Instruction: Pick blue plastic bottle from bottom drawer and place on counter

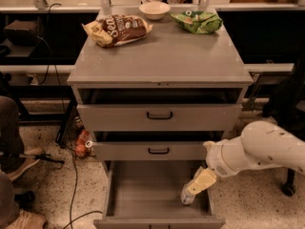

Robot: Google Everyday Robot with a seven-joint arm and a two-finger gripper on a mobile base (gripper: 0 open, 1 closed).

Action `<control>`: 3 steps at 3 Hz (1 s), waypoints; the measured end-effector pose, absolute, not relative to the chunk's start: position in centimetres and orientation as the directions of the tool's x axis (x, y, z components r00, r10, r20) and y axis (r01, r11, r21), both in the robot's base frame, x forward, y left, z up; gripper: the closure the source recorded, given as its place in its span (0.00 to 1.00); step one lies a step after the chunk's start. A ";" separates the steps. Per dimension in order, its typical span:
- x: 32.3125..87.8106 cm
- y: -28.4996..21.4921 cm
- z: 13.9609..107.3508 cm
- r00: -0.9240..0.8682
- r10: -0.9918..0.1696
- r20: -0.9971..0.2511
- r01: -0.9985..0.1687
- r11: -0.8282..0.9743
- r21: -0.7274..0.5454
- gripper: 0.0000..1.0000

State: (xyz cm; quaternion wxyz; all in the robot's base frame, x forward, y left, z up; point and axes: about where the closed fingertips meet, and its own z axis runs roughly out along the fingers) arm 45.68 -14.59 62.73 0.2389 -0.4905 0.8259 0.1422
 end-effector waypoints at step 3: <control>45.8 -21.0 48.7 -0.590 -0.580 -0.561 -0.762 0.630 0.151 0.00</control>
Offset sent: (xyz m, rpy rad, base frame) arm 0.0027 -0.1025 -0.1853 0.1619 0.1405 -0.2910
